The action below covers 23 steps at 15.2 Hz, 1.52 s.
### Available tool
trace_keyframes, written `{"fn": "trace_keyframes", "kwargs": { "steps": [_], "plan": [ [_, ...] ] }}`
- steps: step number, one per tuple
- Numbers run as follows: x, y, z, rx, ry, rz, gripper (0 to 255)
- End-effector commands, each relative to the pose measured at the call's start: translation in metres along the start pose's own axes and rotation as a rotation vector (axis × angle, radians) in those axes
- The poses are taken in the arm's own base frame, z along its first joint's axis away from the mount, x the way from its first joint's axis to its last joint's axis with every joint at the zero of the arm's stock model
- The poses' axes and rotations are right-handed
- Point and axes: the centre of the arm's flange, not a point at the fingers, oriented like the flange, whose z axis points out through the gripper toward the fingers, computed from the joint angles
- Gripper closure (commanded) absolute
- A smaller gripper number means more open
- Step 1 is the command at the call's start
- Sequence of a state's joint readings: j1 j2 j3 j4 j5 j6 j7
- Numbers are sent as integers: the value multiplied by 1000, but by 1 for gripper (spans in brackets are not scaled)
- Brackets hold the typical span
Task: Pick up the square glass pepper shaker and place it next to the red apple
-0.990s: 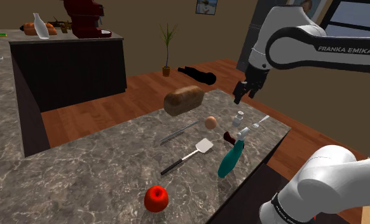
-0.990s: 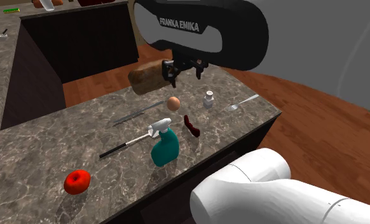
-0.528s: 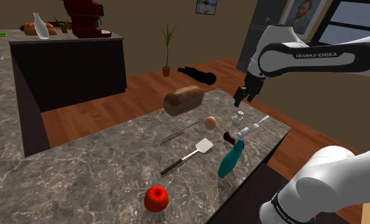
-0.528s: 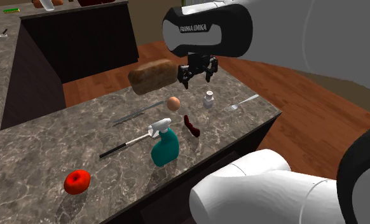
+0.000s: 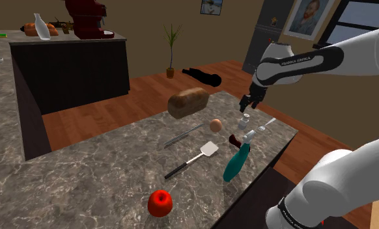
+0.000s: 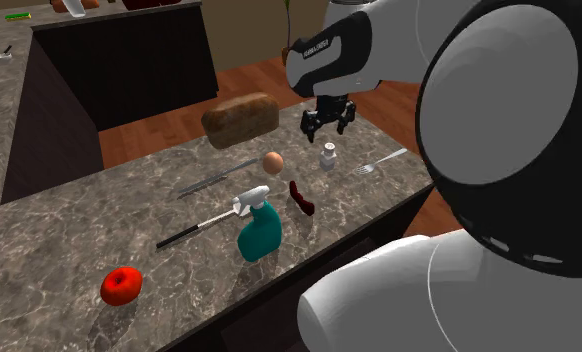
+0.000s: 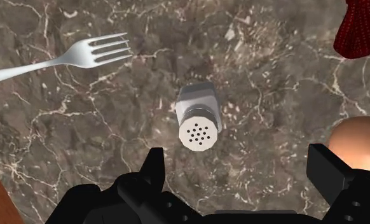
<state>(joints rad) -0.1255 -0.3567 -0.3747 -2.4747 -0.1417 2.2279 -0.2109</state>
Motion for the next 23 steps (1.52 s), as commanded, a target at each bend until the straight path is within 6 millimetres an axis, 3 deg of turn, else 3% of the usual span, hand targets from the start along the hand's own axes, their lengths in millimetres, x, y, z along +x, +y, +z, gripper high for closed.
{"fn": "trace_keyframes", "kwargs": {
  "steps": [1,10,17,18,23],
  "plan": [
    [11,20,18,7,0,4,0],
    [13,24,62,9,-1,5,0],
    [13,24,62,9,-1,5,0],
    [13,24,62,9,-1,5,255],
    [13,24,62,9,-1,5,255]
  ]
}}
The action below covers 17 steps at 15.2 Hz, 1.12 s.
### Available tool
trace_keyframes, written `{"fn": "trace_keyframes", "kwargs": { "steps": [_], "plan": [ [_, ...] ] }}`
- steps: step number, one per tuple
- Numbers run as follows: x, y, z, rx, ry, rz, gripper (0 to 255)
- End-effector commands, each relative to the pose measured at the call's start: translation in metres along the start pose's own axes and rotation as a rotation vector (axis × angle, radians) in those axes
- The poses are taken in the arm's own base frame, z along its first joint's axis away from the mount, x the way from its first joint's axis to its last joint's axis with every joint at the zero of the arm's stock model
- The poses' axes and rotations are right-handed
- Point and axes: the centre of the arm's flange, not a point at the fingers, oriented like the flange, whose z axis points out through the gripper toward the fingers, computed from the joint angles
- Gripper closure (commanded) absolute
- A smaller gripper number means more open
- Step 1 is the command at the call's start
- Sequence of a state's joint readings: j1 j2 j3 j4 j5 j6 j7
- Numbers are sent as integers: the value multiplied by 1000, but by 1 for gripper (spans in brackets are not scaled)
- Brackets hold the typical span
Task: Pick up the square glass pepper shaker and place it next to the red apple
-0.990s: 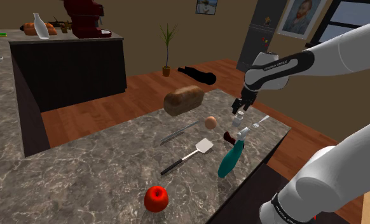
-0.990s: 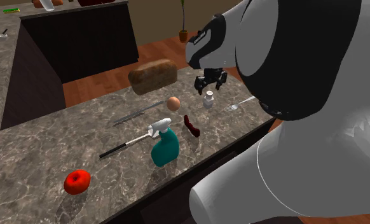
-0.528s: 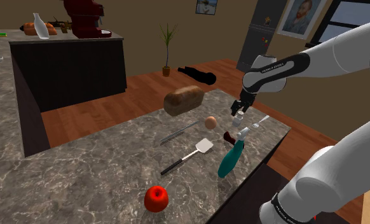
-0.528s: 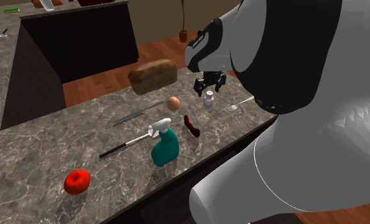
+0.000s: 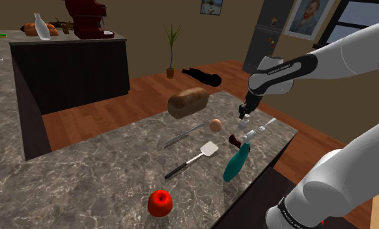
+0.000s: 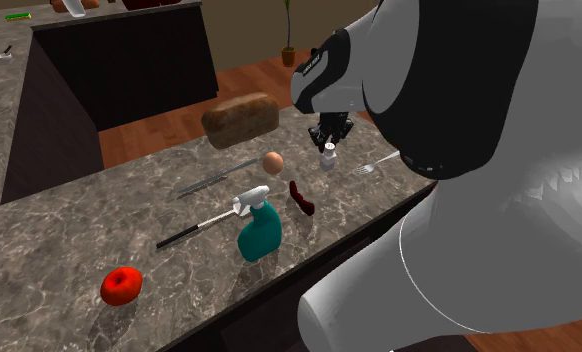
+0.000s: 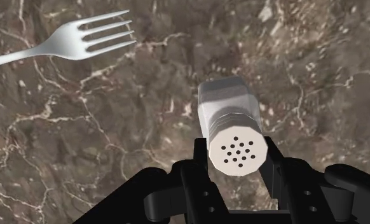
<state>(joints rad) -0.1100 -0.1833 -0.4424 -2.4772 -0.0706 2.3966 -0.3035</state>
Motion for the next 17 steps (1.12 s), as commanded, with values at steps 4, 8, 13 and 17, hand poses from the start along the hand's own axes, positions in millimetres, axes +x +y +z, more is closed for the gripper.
{"fn": "trace_keyframes", "kwargs": {
  "steps": [4,8,13,17],
  "plan": [
    [0,0,0,0,0,0,255],
    [2,0,-21,0,0,0,255],
    [4,0,-47,0,0,0,255],
    [6,0,-68,0,0,0,255]
  ]
}}
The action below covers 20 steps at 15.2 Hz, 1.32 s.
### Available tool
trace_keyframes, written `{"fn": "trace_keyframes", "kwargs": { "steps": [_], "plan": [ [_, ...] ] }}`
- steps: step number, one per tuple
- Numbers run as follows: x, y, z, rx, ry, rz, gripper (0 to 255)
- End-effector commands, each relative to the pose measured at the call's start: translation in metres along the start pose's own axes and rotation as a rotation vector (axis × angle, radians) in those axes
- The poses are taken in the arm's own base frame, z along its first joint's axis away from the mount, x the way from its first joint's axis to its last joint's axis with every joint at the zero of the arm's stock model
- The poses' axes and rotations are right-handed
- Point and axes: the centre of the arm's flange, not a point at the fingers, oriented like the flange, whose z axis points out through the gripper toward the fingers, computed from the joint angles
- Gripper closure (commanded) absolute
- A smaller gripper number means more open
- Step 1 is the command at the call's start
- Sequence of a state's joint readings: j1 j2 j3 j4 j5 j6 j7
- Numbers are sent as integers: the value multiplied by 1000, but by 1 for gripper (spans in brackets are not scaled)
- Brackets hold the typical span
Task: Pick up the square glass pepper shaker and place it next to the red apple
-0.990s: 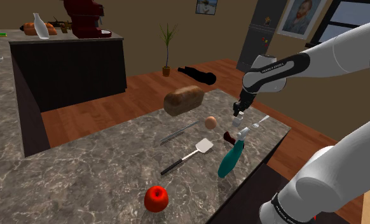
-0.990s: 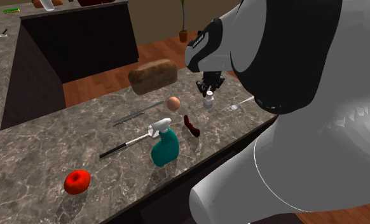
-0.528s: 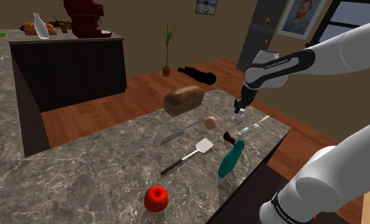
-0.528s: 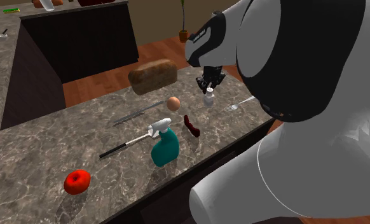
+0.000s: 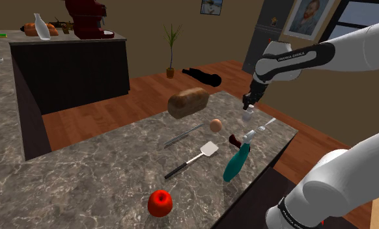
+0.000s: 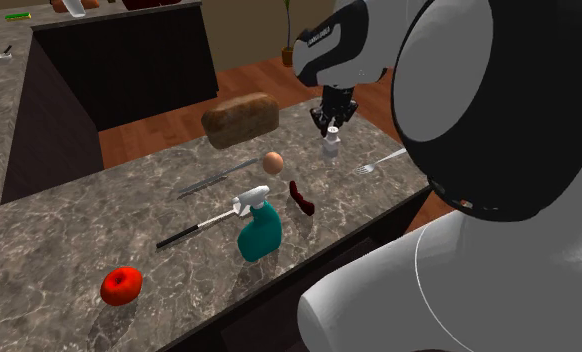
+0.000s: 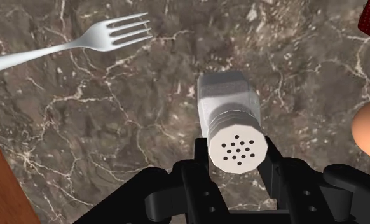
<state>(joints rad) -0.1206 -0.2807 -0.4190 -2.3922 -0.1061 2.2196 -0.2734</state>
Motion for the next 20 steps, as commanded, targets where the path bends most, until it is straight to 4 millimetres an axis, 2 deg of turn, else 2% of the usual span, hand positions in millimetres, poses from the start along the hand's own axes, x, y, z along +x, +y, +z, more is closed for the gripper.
{"fn": "trace_keyframes", "kwargs": {
  "steps": [1,19,20],
  "plan": [
    [1,-1,-10,0,-1,0,255],
    [10,-1,-101,0,-1,0,255],
    [5,-13,-102,0,-1,0,255]
  ]
}}
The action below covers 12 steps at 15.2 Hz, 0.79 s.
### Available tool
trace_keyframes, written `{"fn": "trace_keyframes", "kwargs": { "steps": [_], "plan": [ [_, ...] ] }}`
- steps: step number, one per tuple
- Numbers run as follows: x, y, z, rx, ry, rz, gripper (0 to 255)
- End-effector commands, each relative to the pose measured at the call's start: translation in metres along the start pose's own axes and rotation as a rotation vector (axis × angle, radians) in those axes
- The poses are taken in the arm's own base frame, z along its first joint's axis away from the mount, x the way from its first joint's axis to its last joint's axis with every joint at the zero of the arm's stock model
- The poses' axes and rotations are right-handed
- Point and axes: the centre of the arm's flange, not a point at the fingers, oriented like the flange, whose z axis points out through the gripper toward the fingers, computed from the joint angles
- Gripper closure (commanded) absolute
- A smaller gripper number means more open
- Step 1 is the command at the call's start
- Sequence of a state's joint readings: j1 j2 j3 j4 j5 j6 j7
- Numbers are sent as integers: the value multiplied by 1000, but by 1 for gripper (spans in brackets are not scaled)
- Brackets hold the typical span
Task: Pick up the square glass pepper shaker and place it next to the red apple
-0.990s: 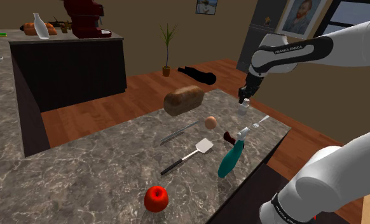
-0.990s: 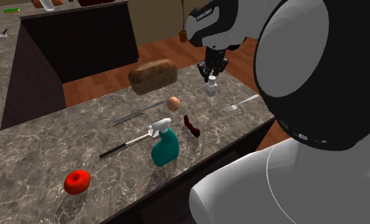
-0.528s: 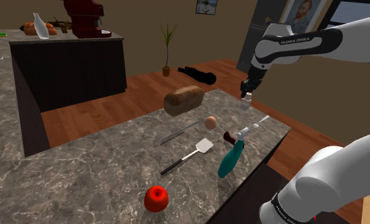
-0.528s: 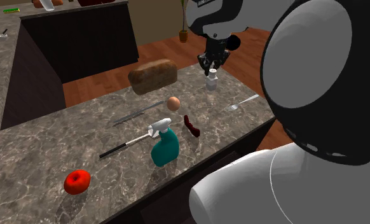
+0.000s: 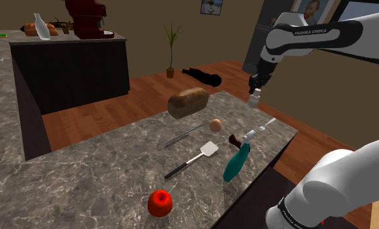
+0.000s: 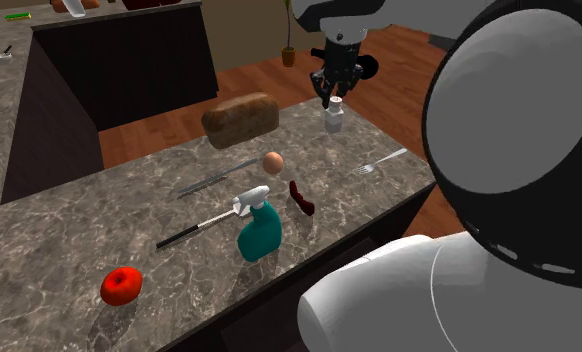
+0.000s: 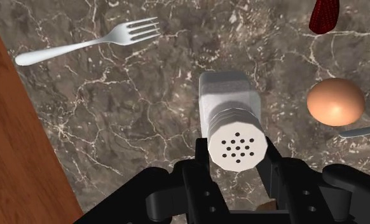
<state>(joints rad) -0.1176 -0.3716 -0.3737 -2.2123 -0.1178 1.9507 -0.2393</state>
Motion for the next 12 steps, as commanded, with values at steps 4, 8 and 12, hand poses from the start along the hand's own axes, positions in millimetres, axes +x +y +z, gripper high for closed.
{"fn": "trace_keyframes", "kwargs": {
  "steps": [4,8,12],
  "plan": [
    [-22,-54,-3,0,0,1,255],
    [-42,-103,-5,0,0,1,255],
    [-62,-152,-7,0,0,1,255]
  ]
}}
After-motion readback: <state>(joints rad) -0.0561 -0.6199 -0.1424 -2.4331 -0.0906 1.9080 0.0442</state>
